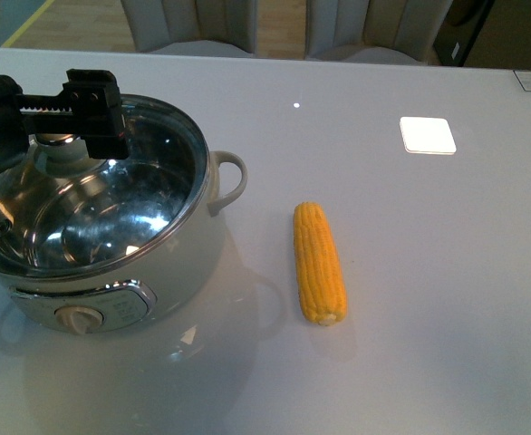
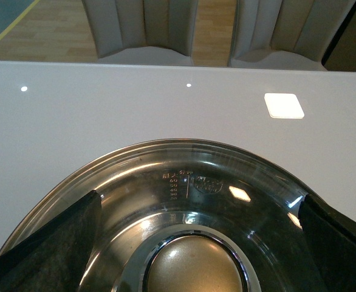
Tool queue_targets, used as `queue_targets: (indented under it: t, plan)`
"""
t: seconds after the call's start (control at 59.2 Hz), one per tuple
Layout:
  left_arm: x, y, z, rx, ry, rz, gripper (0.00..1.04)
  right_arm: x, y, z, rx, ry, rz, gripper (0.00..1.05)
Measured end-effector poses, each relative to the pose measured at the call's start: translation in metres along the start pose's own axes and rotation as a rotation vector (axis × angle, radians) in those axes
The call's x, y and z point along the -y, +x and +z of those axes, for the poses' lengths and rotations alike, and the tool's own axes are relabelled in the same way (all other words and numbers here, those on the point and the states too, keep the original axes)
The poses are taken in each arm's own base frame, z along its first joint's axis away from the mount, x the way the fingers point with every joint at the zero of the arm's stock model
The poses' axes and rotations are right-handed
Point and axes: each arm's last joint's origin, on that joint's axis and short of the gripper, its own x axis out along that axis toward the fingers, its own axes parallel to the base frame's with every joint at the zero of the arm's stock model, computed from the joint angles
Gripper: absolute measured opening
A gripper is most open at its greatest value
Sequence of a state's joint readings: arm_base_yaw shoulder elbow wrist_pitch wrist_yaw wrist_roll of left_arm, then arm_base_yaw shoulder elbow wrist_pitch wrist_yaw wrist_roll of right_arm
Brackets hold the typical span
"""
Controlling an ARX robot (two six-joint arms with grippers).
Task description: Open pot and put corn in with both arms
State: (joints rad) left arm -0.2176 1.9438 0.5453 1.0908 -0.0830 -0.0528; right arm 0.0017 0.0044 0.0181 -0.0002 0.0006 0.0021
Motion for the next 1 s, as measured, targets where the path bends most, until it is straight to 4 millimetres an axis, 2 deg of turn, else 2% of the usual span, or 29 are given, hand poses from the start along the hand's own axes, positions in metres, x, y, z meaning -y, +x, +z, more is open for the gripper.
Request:
queue_targets:
  t: [0.253,0.591,0.912,0.946,0.996]
  plan:
    - [0.004,0.007,-0.018,-0.019,-0.005,0.007,0.98,0.000,0.000,0.000,0.000,0.000,0.000,0.96]
    - [0.003,0.010,-0.030,-0.033,0.003,0.040,0.98,0.000,0.000,0.000,0.000,0.000,0.000,0.96]
    - [0.004,0.013,-0.029,-0.031,-0.017,0.056,0.49,0.000,0.000,0.000,0.000,0.000,0.000,0.96]
    - [0.003,0.013,-0.029,-0.032,-0.016,0.057,0.45,0.000,0.000,0.000,0.000,0.000,0.000,0.96]
    - [0.003,0.013,-0.029,-0.033,-0.014,0.060,0.44,0.000,0.000,0.000,0.000,0.000,0.000,0.96]
